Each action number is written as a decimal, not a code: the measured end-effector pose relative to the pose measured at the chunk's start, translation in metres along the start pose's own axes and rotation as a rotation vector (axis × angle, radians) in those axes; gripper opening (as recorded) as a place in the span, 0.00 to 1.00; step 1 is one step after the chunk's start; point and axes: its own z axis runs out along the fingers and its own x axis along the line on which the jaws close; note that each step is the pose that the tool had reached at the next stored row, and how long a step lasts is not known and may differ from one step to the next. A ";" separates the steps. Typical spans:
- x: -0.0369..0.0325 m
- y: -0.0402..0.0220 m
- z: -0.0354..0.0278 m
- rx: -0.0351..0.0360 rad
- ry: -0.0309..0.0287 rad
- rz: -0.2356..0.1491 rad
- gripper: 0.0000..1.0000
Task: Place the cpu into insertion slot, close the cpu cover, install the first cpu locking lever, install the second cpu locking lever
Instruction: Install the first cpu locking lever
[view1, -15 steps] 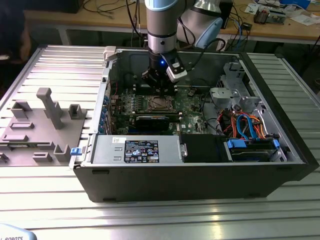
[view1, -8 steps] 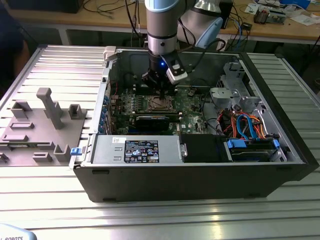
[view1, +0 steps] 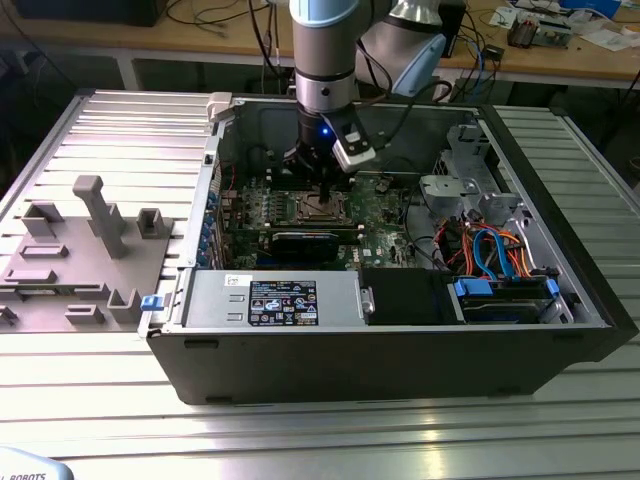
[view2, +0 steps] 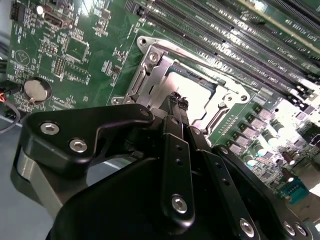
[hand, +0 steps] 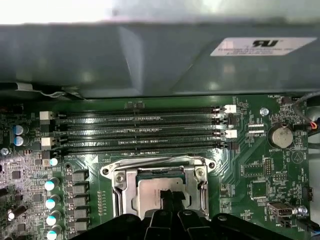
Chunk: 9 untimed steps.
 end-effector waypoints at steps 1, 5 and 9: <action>0.0000 -0.0008 0.0000 0.0006 0.0000 0.001 0.11; -0.0002 -0.0025 -0.0013 0.0025 -0.0001 0.003 0.11; -0.0009 -0.0027 -0.0086 0.0048 -0.0002 0.003 0.11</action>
